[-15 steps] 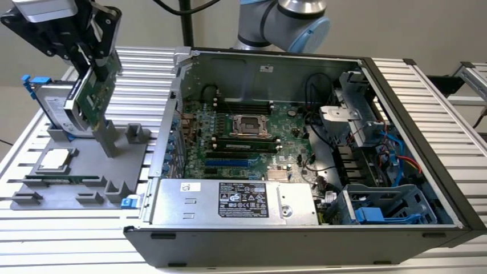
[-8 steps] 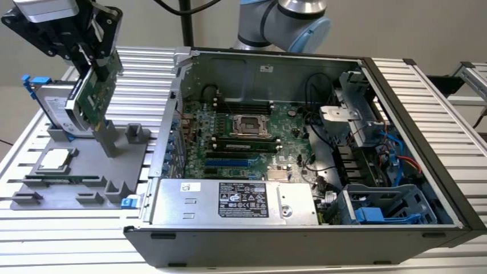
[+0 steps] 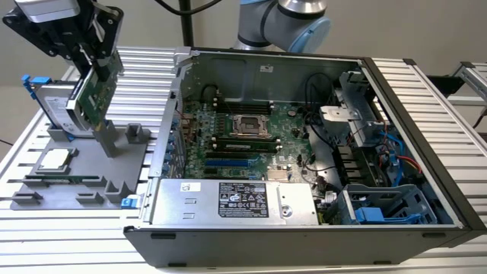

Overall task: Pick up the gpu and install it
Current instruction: 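Pick up the gpu and move the gpu toward the slot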

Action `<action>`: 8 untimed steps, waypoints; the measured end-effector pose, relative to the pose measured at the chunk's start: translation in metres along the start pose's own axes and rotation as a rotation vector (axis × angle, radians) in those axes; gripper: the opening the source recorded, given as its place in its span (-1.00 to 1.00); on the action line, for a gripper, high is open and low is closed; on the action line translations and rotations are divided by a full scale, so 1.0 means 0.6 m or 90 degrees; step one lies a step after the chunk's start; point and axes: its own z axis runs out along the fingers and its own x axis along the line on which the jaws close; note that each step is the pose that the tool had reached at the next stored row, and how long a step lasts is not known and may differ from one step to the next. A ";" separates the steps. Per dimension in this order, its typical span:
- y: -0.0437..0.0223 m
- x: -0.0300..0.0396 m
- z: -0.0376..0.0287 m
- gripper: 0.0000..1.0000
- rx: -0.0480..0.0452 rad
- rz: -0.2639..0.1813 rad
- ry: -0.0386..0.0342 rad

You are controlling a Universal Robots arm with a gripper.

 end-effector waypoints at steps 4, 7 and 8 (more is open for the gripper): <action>0.000 -0.005 0.000 -1.00 0.0000 0.000 0.0000; 0.000 -0.009 0.001 -1.00 0.0000 0.000 0.0000; 0.000 -0.010 0.001 -1.00 0.0000 0.000 0.0001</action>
